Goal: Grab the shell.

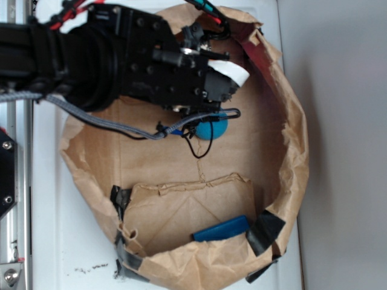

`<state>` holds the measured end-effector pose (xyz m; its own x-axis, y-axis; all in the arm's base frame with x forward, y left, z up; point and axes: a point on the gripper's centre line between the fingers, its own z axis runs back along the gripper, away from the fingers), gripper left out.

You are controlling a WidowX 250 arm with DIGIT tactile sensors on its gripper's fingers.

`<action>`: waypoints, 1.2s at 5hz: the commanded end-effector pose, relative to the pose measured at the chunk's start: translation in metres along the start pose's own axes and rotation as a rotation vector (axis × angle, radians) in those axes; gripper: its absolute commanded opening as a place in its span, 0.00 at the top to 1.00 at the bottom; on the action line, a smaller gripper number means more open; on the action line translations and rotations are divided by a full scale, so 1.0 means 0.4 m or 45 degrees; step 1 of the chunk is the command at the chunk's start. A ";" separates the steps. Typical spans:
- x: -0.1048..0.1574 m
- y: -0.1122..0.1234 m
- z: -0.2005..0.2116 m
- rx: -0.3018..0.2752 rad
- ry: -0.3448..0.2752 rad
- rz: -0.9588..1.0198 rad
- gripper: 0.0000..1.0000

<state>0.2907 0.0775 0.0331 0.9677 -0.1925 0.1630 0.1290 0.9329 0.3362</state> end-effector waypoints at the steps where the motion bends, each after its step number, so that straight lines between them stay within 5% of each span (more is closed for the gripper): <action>1: -0.006 0.019 0.110 -0.031 -0.128 0.057 1.00; 2: -0.059 0.044 0.217 -0.152 -0.240 0.086 1.00; 3: -0.081 0.051 0.234 -0.153 -0.257 0.086 1.00; 4: -0.076 0.050 0.206 -0.135 -0.212 0.065 0.00; 6: -0.048 0.016 0.122 -0.137 -0.129 -0.008 0.00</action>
<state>0.2590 0.0736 0.0682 0.9519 -0.2115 0.2217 0.1612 0.9610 0.2247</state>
